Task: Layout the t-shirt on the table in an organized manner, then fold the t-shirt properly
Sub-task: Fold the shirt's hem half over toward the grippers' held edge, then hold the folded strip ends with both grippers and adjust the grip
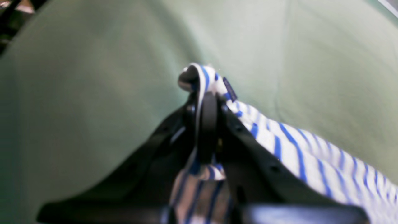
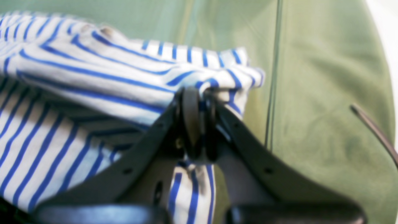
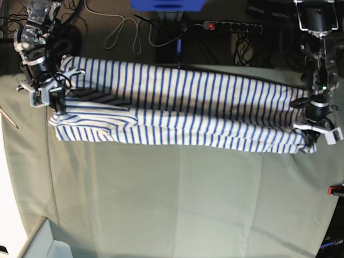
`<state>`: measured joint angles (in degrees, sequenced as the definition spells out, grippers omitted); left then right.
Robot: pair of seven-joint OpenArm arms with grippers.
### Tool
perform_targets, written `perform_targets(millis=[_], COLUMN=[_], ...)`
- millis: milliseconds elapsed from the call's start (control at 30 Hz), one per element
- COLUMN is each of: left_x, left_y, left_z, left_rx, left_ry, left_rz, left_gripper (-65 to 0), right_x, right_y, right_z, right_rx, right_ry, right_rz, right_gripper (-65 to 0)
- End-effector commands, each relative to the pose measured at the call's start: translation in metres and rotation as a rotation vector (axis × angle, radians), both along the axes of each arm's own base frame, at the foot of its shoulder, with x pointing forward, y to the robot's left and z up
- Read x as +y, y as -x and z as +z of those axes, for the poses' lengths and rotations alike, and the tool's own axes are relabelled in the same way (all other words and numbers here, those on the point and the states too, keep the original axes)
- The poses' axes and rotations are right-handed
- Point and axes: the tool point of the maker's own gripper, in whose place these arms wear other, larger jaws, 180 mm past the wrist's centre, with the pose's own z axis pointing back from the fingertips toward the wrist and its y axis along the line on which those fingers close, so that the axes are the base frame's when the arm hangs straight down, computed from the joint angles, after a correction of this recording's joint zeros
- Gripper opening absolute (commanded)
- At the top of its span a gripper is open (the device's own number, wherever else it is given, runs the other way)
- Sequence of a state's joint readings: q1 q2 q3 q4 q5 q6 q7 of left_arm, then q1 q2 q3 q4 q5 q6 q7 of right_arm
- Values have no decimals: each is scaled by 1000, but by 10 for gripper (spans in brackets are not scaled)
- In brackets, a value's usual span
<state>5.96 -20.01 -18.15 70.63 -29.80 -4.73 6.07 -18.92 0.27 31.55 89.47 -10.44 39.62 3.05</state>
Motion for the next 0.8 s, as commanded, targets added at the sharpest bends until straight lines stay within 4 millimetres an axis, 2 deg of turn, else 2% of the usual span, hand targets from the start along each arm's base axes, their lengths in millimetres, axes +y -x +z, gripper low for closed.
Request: perform_targets(millis=[0,100,467,700,767], left_x=[9,11,10,10,12], left_y=[-9,-2,25,32,37], left_z=[25,24,-4,-9,-12], left_rx=[-73,-67,11,27,36], left_ry=[-36,-40,-29,-29,-31], left_rz=[3,9,15,17,21], left_gripper=[-649,-649,-649,-649,-649], right_x=[-2,-3,0,4,5], right_y=[-4,0,32,49,51], right_z=[15,13,-8,-38,-40], right_rx=[-56,-48,39,111,86], right_ry=[1,4,-9,-69,-94], right_rz=[11,6,5,-21,-28], right_gripper=[-650,-650,-650,-650,-650])
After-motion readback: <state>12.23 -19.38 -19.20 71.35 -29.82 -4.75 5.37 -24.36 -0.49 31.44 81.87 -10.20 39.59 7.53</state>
